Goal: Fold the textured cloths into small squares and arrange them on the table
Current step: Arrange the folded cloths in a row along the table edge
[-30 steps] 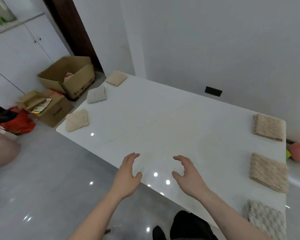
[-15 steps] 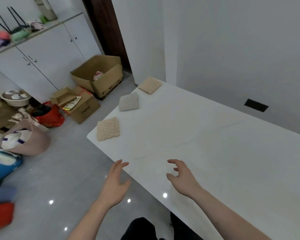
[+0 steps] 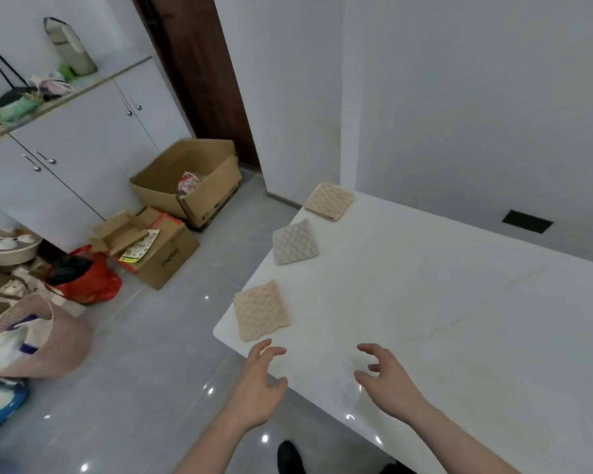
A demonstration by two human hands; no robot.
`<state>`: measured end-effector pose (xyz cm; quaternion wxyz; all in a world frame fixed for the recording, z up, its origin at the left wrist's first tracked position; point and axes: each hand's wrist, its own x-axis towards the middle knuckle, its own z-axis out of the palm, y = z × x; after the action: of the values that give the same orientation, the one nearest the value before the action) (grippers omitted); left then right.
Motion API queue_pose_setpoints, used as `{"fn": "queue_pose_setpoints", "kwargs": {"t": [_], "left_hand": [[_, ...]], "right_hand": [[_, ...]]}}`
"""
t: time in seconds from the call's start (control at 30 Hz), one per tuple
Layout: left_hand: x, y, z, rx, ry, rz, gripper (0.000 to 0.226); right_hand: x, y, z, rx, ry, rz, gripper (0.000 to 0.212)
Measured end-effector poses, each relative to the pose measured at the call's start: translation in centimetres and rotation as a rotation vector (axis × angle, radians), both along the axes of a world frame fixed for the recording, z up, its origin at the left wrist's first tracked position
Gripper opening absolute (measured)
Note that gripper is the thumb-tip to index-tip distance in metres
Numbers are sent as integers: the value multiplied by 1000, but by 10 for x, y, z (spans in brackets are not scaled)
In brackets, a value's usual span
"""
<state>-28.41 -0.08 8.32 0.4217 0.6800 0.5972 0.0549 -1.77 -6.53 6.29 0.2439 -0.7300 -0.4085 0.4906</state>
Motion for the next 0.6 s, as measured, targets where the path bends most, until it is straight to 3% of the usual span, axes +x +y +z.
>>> {"fn": "queue_pose_setpoints", "kwargs": {"t": [0.2, 0.6], "left_hand": [[-36, 70, -7, 70, 75, -185, 50], [-68, 132, -37, -30, 181, -216, 53]], "right_hand": [[-47, 21, -4, -24, 39, -119, 50], [-79, 81, -36, -207, 82, -128, 52]]}}
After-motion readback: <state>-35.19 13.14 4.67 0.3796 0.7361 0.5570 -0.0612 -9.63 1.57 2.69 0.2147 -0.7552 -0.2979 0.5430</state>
